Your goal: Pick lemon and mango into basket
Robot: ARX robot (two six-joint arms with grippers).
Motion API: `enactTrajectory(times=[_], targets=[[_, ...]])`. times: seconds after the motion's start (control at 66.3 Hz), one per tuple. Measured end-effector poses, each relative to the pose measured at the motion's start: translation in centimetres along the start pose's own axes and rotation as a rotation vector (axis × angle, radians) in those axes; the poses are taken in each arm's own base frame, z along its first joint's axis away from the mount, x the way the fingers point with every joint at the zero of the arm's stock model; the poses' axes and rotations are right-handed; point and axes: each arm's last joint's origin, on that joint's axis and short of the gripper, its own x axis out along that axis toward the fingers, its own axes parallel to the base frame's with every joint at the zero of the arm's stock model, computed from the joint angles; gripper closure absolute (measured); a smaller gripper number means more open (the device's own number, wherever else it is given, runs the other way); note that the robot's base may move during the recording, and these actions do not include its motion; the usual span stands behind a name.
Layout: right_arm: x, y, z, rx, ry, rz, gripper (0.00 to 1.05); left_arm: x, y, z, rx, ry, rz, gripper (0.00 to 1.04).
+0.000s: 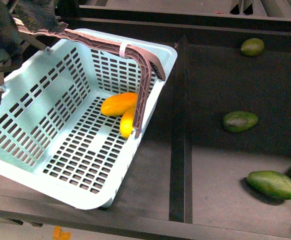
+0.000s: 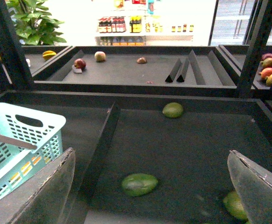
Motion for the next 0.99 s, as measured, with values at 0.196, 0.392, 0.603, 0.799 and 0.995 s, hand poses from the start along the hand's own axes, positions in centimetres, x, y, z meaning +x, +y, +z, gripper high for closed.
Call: enactTrajectory(times=[0.196, 0.392, 0.603, 0.799, 0.995], targets=[[0.0, 0.0, 0.0, 0.0, 0.0, -0.002, 0.09, -2.7, 4.8, 0.8, 0.319, -0.049, -0.538, 0.33], [0.0, 0.0, 0.0, 0.0, 0.0, 0.0, 0.09, -4.5, 9.0, 5.2, 0.801, -0.491, -0.7, 0.75], [0.0, 0.0, 0.0, 0.0, 0.0, 0.0, 0.09, -4.8, 12.7, 6.6, 0.907, -0.515, -0.675, 1.01], [0.0, 0.0, 0.0, 0.0, 0.0, 0.0, 0.09, -4.7, 15.5, 6.9, 0.915, -0.512, -0.667, 1.01], [0.0, 0.0, 0.0, 0.0, 0.0, 0.0, 0.09, -5.5, 16.8, 8.3, 0.909, -0.53, -0.669, 1.01]])
